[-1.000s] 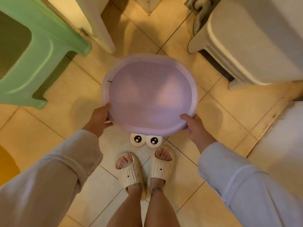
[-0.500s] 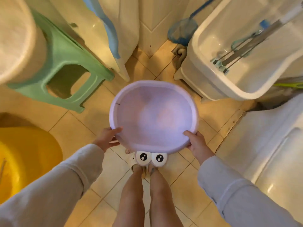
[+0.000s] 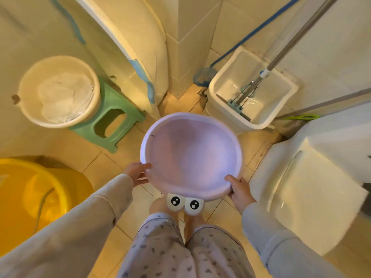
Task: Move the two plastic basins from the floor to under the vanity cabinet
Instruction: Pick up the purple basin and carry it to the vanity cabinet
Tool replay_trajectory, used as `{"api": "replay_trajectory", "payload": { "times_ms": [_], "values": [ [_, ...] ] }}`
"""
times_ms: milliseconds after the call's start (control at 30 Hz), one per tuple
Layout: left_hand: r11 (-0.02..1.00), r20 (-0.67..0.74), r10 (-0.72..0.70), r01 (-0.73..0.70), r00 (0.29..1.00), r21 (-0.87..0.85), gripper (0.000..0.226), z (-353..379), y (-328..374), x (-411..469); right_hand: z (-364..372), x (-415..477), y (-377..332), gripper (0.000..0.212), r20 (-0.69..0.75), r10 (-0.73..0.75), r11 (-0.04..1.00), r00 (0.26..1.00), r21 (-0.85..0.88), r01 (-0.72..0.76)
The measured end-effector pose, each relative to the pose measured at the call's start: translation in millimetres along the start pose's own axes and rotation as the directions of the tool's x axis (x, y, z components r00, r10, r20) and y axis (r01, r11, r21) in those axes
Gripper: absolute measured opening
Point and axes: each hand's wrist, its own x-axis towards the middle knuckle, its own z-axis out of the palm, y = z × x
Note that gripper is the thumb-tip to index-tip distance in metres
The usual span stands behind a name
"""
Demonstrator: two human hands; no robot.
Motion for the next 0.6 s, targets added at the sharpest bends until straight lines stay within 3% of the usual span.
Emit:
{"api": "replay_trajectory", "payload": {
  "times_ms": [367, 600],
  "values": [
    [0.977, 0.16, 0.054, -0.085, 0.986, 0.196, 0.01, -10.4, 6.1, -28.3, -20.6, -81.4, 57.9, 0.022, -0.153, -0.054, 0.967, 0.987, 0.237, 0.09],
    [0.88, 0.321, 0.063, -0.204, 0.945, 0.43, 0.011, 11.5, 12.0, -38.3, -34.4, -131.2, 128.9, 0.033, -0.269, 0.024, 0.885, 0.963, 0.454, 0.104]
  ]
}}
